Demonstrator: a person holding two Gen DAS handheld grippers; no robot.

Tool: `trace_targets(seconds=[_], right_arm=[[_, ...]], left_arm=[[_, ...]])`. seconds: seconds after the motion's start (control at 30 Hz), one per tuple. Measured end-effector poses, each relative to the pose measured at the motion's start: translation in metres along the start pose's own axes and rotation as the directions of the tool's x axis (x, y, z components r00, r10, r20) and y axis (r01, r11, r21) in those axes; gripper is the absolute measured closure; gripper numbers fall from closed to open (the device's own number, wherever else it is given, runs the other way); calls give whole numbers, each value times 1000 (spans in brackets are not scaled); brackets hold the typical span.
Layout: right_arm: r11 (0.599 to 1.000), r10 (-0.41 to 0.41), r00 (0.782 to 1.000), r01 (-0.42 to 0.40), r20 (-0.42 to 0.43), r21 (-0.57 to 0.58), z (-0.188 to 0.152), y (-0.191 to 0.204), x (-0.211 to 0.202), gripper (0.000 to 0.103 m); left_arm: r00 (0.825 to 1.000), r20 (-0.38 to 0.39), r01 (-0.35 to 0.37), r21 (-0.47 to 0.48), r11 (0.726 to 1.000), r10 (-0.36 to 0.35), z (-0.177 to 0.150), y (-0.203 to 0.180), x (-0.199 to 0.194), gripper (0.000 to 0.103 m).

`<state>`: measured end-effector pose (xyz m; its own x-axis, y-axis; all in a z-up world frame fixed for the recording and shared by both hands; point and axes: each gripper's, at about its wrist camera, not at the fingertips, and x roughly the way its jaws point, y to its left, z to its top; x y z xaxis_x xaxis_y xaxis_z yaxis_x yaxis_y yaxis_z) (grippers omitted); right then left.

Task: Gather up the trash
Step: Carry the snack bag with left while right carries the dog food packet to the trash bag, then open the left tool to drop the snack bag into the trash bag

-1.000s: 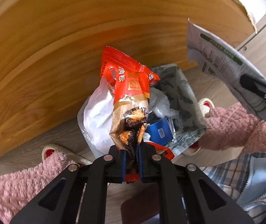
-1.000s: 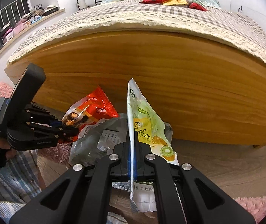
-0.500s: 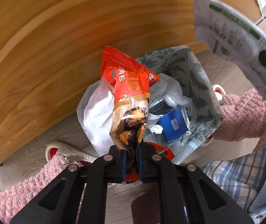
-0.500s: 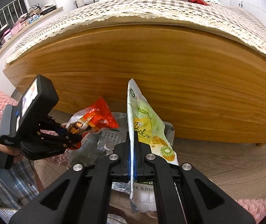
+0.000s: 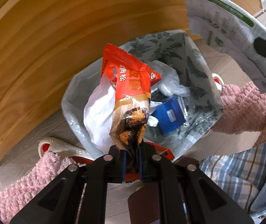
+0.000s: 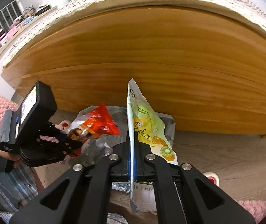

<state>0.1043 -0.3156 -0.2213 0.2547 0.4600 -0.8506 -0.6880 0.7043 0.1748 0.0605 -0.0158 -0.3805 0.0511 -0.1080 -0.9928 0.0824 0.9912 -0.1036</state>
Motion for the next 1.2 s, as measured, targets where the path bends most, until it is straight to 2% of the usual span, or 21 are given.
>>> trace_targets(seconds=[0.17,0.27,0.4,0.47,0.6,0.67,0.77,0.9,1.07,1.2], right_arm=[[1000,24,1000,-24,-13,-19,4,7,2,101],[999,22,999,-23,-25,-22,6,5,5,101],[1000,21,999,-21,-33,-19,6,2,4,101],[1000,21,999,-22,-35,-18,4,2,5,101],[999,25,999,-26,-41,-24,4,7,7,101],[999,26,999,-27,-44,-27,4,6,7,101],[999,31,998,-33,-56,-35,4,8,9,101],[994,47,995,-56,-90,-95,9,13,16,101],[966,65,990,-94,-123,-240,17,31,24,101],[943,66,981,-121,-181,-309,22,39,36,101]], left_arm=[[997,-2,74,68,995,-74,2,-18,-2,93],[997,-14,80,107,991,-79,3,-29,0,91],[995,-7,97,97,990,-97,5,-30,-4,71],[994,5,107,89,990,-108,6,-29,-8,55],[993,32,114,71,991,-117,8,-24,-16,47],[992,48,118,48,992,-120,10,-19,-21,39],[992,68,108,7,994,-108,10,-13,-26,39],[996,74,57,-84,995,-50,10,5,-28,37],[998,63,41,-254,966,-25,6,40,-30,36],[996,92,39,-317,948,-10,4,55,-36,36]])
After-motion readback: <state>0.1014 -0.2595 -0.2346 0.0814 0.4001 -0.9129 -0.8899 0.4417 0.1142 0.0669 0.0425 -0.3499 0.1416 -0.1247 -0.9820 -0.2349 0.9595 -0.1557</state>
